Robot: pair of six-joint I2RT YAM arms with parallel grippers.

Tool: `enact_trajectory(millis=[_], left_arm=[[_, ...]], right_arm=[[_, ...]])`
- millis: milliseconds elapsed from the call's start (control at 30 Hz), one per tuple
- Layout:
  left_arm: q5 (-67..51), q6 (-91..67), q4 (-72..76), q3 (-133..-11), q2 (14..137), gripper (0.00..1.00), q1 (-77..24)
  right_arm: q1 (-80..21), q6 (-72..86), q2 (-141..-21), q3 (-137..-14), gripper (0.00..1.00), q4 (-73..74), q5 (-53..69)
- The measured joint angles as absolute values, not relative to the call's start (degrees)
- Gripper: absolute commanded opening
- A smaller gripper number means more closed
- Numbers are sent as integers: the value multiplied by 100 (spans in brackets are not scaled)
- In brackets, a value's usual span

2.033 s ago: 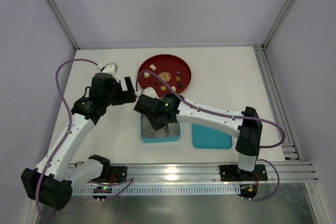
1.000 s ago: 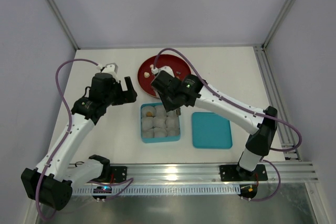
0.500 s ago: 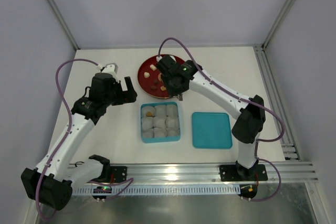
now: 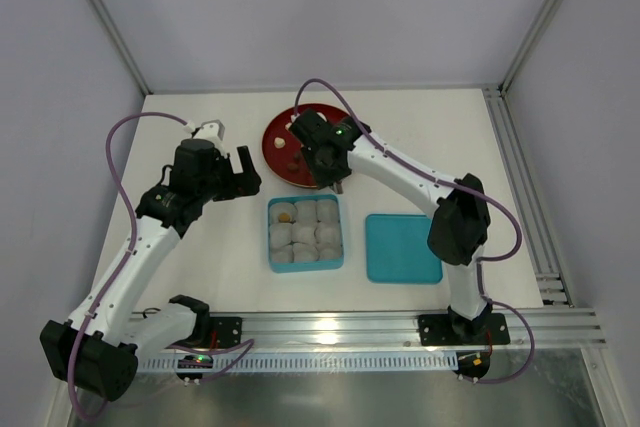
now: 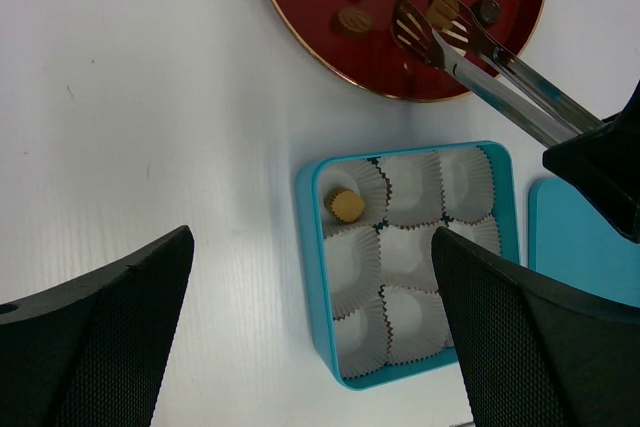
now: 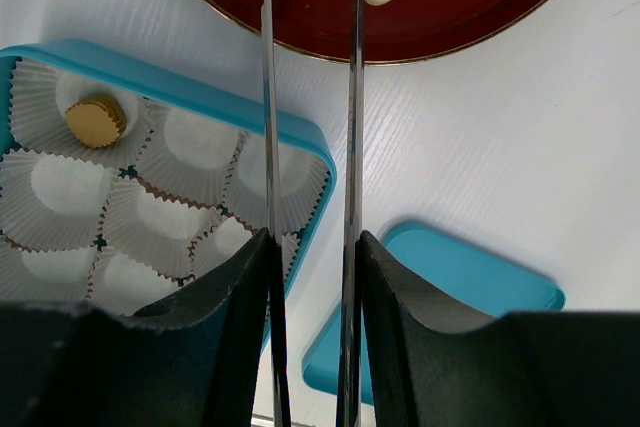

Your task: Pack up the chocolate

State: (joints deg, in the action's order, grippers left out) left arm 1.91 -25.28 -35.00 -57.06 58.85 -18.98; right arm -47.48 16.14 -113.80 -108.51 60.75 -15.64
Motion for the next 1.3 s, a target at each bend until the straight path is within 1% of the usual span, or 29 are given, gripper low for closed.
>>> enact_trajectory(millis=[600,733,767,833,867,1033,1300], left_arm=[[189,-2528,-3500,-5706,5885,100,-1887],[191,-2526,-3500,-5706,5885,100,-1883],[191,-2526,-3500,-5706,5885,100,-1879],[191,-2528,-3500,-5706,5885,100,-1874],[191,-2526,-3500,-5706,5885,100,-1872],[191,-2528,-3500,-5706,5885,100,-1872],[191,-2528,-3500,-5706,5885,100,-1872]], right_arm=[[-4744,1553,-11568,-10879,41,6042,-1549],[-4744,1551,-11568,-10879,40,6045,-1549],[-4744,1549,-11568,-10881,37,6042,-1549],[-4744,1535,-11568,-10888,36,6042,-1549],[-4744,1533,-11568,-10892,34,6045,-1551],[-4735,1531,-11568,-10936,32,6045,-1551],[-4700,1529,-11568,-11010,30,6049,-1586]])
